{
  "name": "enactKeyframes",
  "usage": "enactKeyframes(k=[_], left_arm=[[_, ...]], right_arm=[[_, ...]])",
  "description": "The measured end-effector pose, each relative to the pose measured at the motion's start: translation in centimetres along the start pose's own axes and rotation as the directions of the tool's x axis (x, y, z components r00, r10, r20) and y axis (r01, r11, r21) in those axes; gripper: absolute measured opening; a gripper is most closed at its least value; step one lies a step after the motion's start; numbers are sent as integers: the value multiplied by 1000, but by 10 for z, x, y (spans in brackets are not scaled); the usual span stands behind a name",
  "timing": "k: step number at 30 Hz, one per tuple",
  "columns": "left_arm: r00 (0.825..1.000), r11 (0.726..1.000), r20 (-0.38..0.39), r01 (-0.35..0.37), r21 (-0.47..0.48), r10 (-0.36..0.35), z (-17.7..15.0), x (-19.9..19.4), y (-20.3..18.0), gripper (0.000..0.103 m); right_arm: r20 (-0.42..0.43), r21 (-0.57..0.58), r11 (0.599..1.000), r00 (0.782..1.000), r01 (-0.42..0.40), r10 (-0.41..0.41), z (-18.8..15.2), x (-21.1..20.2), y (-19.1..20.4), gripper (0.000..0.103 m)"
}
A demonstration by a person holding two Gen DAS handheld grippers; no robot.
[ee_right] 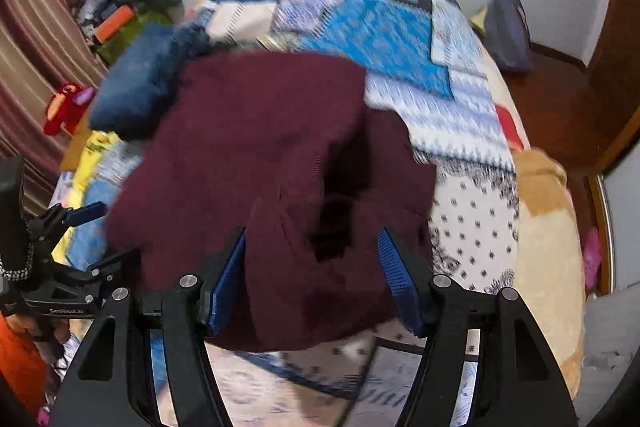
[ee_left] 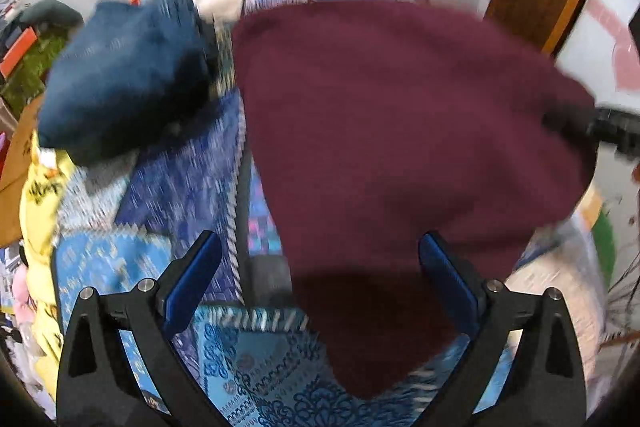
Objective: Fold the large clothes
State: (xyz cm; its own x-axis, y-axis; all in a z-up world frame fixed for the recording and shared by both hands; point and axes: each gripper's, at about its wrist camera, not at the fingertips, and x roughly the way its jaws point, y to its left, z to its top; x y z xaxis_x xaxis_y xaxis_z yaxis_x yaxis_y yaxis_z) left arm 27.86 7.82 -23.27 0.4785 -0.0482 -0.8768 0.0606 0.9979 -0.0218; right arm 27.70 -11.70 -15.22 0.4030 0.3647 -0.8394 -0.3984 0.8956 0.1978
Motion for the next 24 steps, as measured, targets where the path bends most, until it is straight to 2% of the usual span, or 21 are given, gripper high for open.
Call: enactKeyframes(k=[2,6,9,13,17,20,24], left_arm=[[999,1000,-36,18,13,-18,-18,12,-3,101],[997,995,-1,83,-55,-83,-41,11,10,101],[995,991,-1,96,-96,-96,-50,6,21,101],[999,996,7,54,-70,-53,-56,-11,25,101],[999,1000,32,-5,-27,6,-56,-37,26,101],[997,999,68,-42,-10,43,-56,-58,29,101],[985,994,135,-103,-34,106,-44,-81,38,101]], right_arm=[[-17,37,999,1000,-25,26,-12,5,-17,74],[-22,86,993,996,-81,83,-38,7,-45,75],[-18,84,994,997,-74,76,-46,2,-48,76],[-1,68,996,999,-50,50,-49,-8,-47,76],[11,29,999,1000,24,-24,-46,-20,-40,76],[37,-9,997,996,76,-75,-42,-35,-34,76],[76,-38,993,991,114,-111,-33,-51,-29,78]])
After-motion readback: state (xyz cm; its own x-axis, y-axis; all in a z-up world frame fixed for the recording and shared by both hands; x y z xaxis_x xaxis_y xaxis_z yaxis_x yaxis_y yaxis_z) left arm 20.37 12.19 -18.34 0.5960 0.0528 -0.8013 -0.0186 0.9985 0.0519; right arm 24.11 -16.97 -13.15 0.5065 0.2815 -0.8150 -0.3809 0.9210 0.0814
